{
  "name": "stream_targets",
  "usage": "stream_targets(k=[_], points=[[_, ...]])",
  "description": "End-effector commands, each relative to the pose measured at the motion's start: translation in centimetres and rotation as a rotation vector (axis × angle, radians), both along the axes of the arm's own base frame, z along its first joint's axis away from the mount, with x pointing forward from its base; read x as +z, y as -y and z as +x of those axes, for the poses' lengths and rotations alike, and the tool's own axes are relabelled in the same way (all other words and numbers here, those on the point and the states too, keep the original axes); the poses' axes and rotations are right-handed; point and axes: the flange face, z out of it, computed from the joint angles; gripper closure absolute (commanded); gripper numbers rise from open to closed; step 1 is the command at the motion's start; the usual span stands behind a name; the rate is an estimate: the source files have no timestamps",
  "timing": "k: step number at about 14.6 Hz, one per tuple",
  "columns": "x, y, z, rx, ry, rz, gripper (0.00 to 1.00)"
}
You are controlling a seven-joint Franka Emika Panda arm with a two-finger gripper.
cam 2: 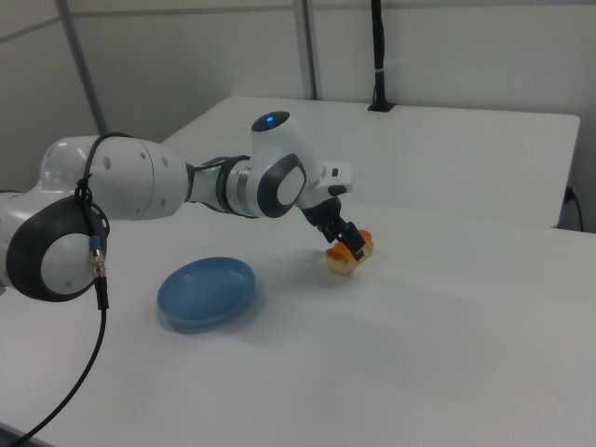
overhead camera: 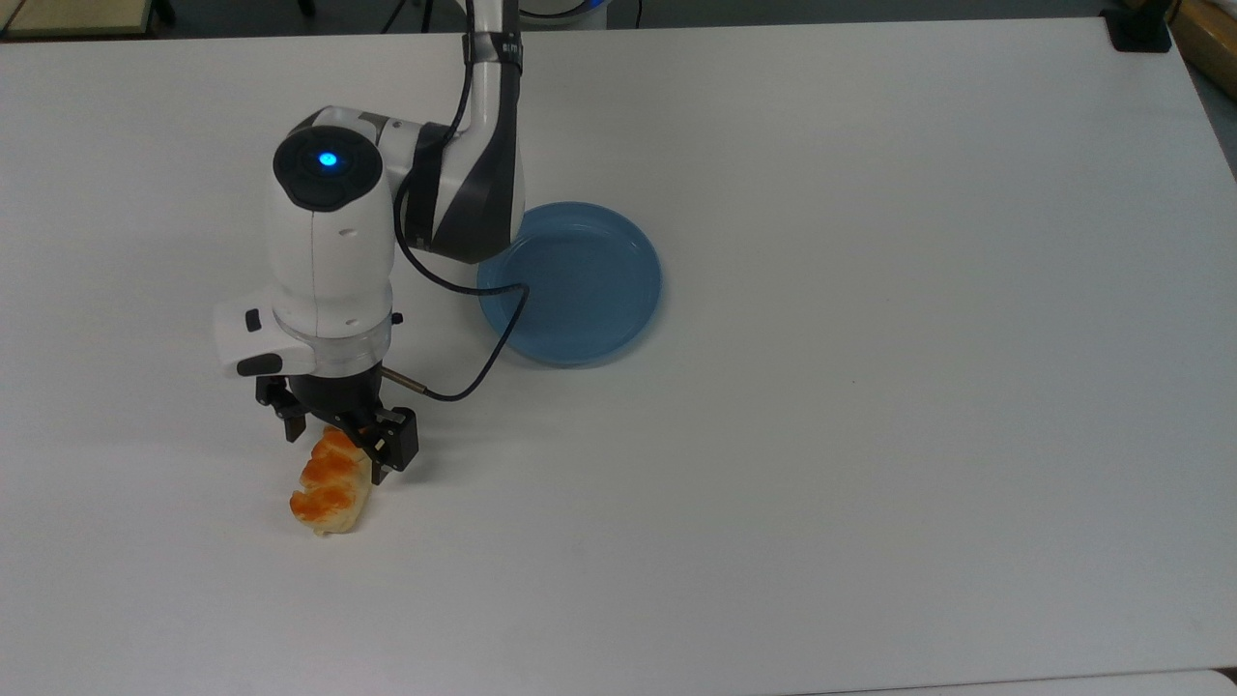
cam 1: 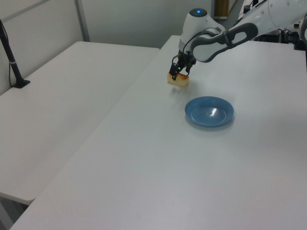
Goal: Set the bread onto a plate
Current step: 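Close the gripper on the bread roll and lift it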
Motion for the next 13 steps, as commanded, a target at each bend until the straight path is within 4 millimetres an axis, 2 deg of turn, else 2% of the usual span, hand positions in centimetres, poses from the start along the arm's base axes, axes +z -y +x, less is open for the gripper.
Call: stream_targets(k=[1,3,4,6,7,8,10,13], points=[[-1.1,-0.2,0.6,-0.003,0.012,-0.028,0.23],[-0.9,-0.2,0.6,0.003,0.014,-0.039,0.51],[-0.9,-0.2,0.6,0.005,0.014,-0.039,0.59],[-0.4,-0.2,0.6,0.007,0.019,-0.04,0.61],[0.7,-0.2,0.6,0.008,0.033,-0.041,0.61],[3.7,-0.1,0.4,0.009,0.064,-0.042,0.61],[8.3,-0.1,-0.4,0.014,0.106,-0.041,0.61],[13.7,-0.6,-2.7,0.015,0.117,-0.029,0.58]])
